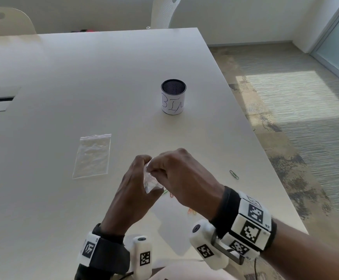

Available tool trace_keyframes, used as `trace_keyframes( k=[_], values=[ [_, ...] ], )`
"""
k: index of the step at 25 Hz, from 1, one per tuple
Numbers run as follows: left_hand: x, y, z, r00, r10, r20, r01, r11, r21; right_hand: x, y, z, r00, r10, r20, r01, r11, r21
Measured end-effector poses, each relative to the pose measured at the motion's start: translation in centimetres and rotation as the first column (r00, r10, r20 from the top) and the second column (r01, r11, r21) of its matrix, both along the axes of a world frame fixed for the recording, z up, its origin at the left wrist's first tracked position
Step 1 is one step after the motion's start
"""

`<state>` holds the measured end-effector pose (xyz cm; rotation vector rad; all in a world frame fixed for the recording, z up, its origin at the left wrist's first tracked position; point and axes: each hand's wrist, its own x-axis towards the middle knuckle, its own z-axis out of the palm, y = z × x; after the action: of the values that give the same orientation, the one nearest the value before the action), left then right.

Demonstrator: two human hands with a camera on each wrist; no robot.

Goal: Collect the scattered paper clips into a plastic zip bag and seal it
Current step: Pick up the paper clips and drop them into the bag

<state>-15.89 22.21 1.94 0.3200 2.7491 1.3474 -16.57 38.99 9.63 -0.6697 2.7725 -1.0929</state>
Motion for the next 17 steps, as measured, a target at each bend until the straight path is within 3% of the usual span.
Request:
trace_keyframes(
  k=[2, 4, 8, 11, 13, 17],
  values=[
    [0.0, -0.1, 0.1, 1.000, -0.009, 0.001, 0.009, 1.000, 0.002, 0.3, 1.7, 0.0, 0.997, -0.057, -0.055, 0.052, 0.995, -0.084],
    [0.1, -0.3, 0.1, 1.000, -0.021, -0.020, 0.021, 1.000, 0.002, 0.3, 4.9, -0.7, 0.985, -0.166, -0.042, 0.164, 0.985, -0.059],
    [-0.3, -0.6, 0.2, 0.999, -0.027, -0.025, 0.027, 1.000, -0.008, 1.0, 13.1, -3.7, 0.890, -0.432, 0.146, 0.383, 0.882, 0.277],
    [-0.4, -0.6, 0.2, 0.999, -0.023, -0.027, 0.022, 0.999, -0.030, 2.0, 15.7, -5.7, 0.823, -0.511, 0.248, 0.337, 0.791, 0.511],
    [-0.5, -0.6, 0.3, 0.999, -0.027, -0.029, 0.026, 0.999, -0.040, 2.3, 15.6, -6.6, 0.817, -0.511, 0.267, 0.316, 0.784, 0.534],
    [-0.6, -0.6, 0.3, 0.999, -0.034, -0.022, 0.033, 0.998, -0.047, 1.8, 13.9, -8.0, 0.843, -0.501, 0.193, 0.385, 0.814, 0.435]
  ],
)
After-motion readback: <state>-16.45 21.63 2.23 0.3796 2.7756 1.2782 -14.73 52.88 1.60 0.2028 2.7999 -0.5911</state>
